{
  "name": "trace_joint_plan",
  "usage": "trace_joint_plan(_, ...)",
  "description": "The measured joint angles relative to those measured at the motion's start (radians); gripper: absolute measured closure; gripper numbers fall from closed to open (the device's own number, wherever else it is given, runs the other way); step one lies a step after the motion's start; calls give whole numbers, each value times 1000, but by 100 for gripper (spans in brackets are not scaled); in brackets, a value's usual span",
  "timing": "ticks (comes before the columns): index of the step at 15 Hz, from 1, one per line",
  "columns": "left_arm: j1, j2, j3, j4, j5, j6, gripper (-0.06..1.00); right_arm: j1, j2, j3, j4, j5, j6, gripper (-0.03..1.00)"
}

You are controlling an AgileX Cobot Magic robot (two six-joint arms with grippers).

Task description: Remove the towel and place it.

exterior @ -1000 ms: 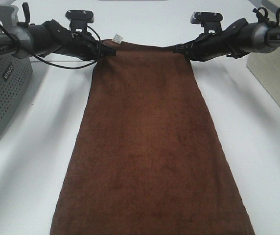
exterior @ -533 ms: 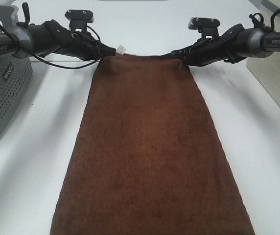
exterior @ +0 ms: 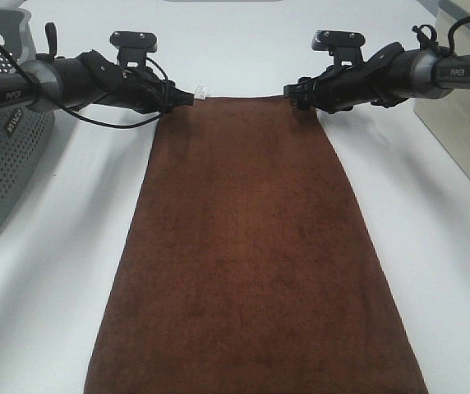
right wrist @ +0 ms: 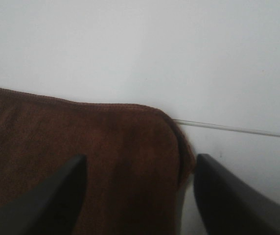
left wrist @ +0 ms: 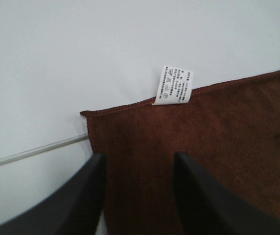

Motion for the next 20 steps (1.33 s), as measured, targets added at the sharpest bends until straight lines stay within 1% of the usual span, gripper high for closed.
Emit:
trace_joint_plan(1,0,0,0,0,-1,0,43,0,-3,0,-6,2,0,25)
trace_joint_plan(2,0,0,0,0,-1,0,36,0,-12,0,-23,2,0,22)
trace_joint_plan(3,0,-1,0,0,-1,0,34,0,-27,0,-45,-14,-1,21)
trace_joint_plan(4,0,-5,0,0,-1,0,33,-2,-39,-1,-57,-58,-1,21)
trace_joint_plan(7,0,-30,0,0,2,0,32,-20,-51,-10,-58,-128,-4,22)
trace_joint_plan(9,0,-44,0,0,3,0,32,-36,-48,-10,-58,-141,-12,23)
trace_joint_plan(16,-12,-45,0,-1,22,0,32,-36,40,-12,-59,-213,-42,24)
trace_joint_plan(20,-12,-45,0,-1,24,0,32,-36,55,-12,-59,-217,-43,25)
